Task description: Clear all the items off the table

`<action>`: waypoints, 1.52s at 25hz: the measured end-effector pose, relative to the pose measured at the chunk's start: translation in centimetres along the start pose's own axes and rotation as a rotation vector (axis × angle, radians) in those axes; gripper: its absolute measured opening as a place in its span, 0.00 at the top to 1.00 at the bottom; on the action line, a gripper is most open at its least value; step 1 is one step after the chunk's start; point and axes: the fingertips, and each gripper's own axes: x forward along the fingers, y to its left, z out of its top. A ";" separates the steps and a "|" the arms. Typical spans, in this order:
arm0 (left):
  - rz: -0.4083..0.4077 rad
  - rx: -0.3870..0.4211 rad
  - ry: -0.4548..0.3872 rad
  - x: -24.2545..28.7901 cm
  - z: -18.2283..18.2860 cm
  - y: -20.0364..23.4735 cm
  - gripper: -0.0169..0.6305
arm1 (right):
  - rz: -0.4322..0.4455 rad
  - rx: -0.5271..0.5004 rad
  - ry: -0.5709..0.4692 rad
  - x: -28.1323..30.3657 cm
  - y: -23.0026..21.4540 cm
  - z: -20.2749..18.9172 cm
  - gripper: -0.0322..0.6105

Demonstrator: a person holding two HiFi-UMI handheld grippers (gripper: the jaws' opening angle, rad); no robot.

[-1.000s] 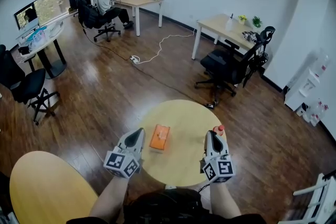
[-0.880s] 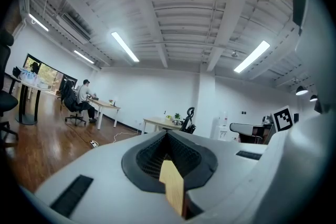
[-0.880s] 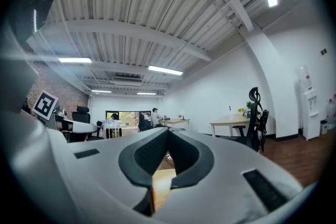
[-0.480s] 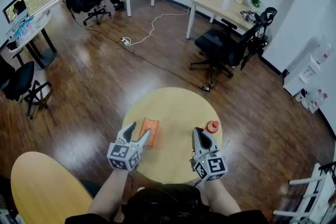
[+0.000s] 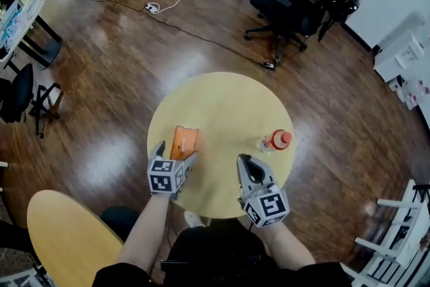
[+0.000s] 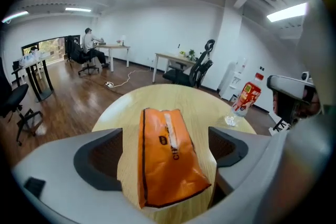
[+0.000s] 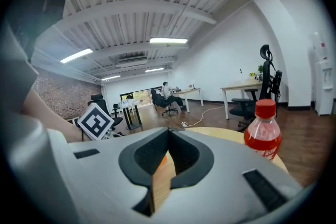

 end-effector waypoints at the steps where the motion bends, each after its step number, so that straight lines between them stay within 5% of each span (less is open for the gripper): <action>1: 0.002 -0.010 0.033 0.8 -1.1 0.2 0.19 | 0.004 0.008 0.009 0.0 0.0 -0.4 0.95; 8: 0.001 -0.002 0.159 3.7 -4.4 -0.8 0.19 | -0.006 0.039 0.025 -0.6 -2.1 -1.2 0.95; 15: 0.034 -0.001 0.137 3.7 -4.6 -0.5 0.28 | 0.009 0.030 0.048 -0.5 -2.9 -1.2 0.95; 21: 0.063 -0.068 0.040 0.6 -2.6 0.1 0.28 | 0.055 0.014 0.039 0.1 -1.8 -0.4 0.95; 27: 0.162 -0.125 -0.148 -7.6 1.5 5.0 0.28 | 0.181 -0.052 -0.008 3.2 3.9 2.5 0.95; 38: 0.403 -0.210 -0.407 -29.6 -0.5 14.3 0.28 | 0.478 -0.176 -0.079 5.6 23.0 5.8 0.95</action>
